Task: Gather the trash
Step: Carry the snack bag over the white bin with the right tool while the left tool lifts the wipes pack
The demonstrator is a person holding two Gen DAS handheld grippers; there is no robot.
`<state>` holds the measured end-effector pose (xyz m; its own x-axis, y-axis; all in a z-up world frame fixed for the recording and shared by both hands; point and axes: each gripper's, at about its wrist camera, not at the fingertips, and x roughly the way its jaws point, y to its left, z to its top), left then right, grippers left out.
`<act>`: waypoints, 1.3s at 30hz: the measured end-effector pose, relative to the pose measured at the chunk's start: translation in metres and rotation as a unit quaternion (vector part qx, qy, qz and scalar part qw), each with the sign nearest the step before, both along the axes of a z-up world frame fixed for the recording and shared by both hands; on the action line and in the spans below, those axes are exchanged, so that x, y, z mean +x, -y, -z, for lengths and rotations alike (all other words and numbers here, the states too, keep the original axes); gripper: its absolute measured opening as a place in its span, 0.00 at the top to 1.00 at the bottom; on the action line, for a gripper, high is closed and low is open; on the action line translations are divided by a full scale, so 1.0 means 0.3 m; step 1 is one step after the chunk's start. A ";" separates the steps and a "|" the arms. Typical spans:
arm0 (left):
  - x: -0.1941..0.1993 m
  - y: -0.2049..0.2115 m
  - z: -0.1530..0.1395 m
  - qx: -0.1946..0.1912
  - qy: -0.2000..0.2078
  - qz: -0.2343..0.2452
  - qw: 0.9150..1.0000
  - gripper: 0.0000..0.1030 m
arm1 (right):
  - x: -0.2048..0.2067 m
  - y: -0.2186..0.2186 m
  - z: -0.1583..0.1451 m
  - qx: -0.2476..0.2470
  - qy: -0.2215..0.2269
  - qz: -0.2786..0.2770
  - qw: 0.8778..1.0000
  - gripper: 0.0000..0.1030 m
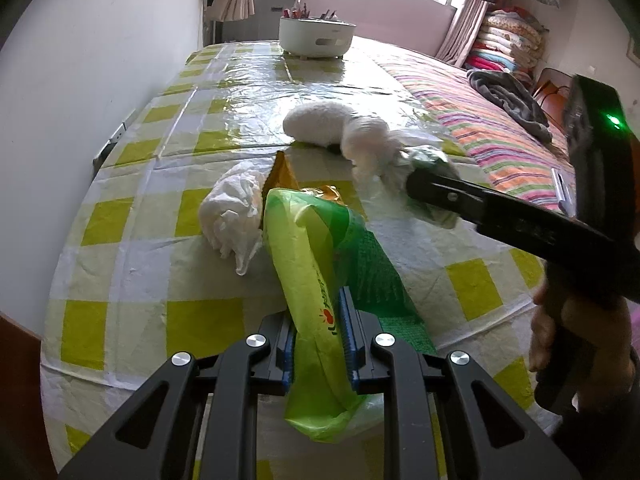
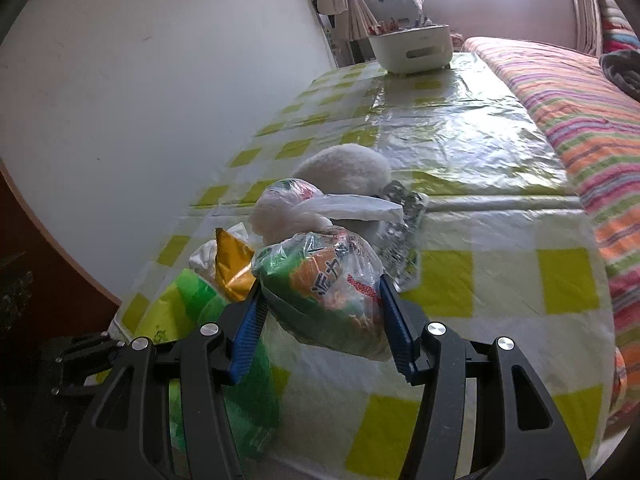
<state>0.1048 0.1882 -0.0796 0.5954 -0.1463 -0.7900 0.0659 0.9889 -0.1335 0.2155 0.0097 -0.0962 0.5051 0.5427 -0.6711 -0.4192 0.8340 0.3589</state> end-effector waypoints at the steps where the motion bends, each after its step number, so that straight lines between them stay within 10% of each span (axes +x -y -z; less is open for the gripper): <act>1: -0.001 0.007 0.000 0.001 0.000 0.002 1.000 0.82 | -0.011 0.015 -0.001 0.002 -0.001 0.001 1.000 0.48; 39: -0.052 0.437 -0.014 0.026 0.030 0.118 0.992 0.82 | -0.314 0.600 -0.007 0.051 0.011 0.130 0.990 0.48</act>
